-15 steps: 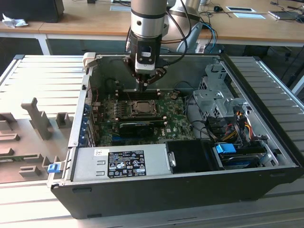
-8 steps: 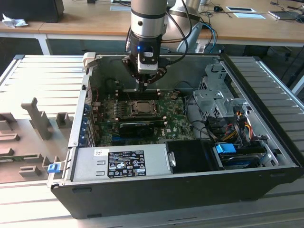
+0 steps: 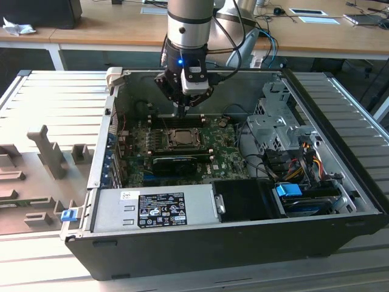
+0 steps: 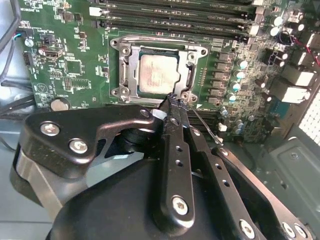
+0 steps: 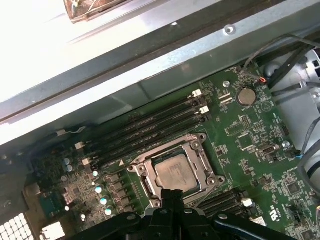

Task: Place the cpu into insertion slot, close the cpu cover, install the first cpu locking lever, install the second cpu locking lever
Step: 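Install the first cpu locking lever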

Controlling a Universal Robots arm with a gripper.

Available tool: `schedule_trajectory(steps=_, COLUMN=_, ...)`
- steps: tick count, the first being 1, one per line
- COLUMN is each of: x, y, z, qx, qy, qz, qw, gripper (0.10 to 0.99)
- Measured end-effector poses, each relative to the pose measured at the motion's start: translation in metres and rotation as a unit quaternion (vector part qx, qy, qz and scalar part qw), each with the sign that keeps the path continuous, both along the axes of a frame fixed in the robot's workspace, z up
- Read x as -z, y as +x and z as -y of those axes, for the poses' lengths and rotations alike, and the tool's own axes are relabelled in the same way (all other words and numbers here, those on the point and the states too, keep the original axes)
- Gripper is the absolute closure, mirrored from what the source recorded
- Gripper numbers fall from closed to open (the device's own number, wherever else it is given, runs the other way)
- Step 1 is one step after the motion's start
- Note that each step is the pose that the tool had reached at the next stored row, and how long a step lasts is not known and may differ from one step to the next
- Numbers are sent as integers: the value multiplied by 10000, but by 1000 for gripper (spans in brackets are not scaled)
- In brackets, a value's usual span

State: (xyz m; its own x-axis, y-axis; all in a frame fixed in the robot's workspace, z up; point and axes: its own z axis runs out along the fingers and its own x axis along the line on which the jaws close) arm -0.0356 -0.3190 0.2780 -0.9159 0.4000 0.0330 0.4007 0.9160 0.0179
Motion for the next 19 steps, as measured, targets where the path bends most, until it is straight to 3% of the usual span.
schedule_trajectory(steps=9, x=0, y=0, z=0, qx=-307, qy=0, qz=0, qw=9995, gripper=980)
schedule_trajectory(steps=19, x=0, y=0, z=0, qx=-703, qy=0, qz=0, qw=9975, gripper=980)
